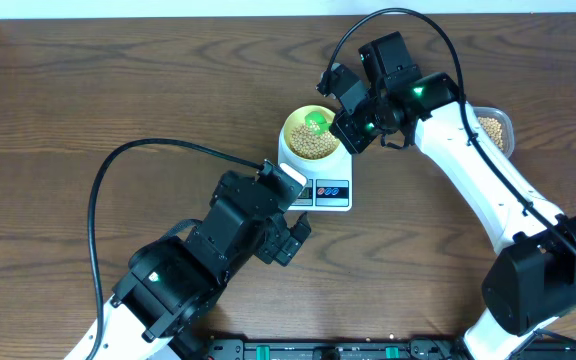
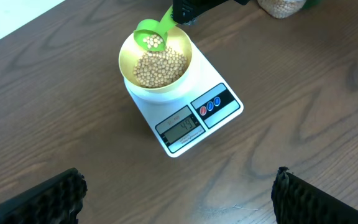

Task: Scoop item into bowl and weigh 50g on scale
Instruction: 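Tilt the scoop slowly with the right gripper, trickling soybeans into bowl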

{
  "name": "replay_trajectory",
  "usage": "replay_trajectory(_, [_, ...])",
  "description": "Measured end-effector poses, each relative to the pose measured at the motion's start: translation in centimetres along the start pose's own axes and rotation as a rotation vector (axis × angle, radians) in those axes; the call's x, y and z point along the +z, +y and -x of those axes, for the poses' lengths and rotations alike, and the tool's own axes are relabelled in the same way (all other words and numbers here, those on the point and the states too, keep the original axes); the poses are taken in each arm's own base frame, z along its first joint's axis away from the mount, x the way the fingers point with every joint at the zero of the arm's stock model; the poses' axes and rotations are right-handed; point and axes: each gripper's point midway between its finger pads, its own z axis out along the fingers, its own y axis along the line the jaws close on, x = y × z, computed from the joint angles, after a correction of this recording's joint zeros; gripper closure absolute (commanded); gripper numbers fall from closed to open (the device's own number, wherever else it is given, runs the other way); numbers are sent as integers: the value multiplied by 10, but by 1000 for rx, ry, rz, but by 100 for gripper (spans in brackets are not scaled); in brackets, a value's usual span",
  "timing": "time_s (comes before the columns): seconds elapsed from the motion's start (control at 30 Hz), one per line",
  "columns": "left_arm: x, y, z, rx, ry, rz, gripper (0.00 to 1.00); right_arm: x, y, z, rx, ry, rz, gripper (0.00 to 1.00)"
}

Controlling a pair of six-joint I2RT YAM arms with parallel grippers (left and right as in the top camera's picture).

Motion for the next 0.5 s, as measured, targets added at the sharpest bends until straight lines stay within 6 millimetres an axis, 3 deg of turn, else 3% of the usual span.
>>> replay_trajectory(0.5, [0, 0, 0, 0, 0, 0, 2, 0, 0, 1, -12, -3, -1, 99])
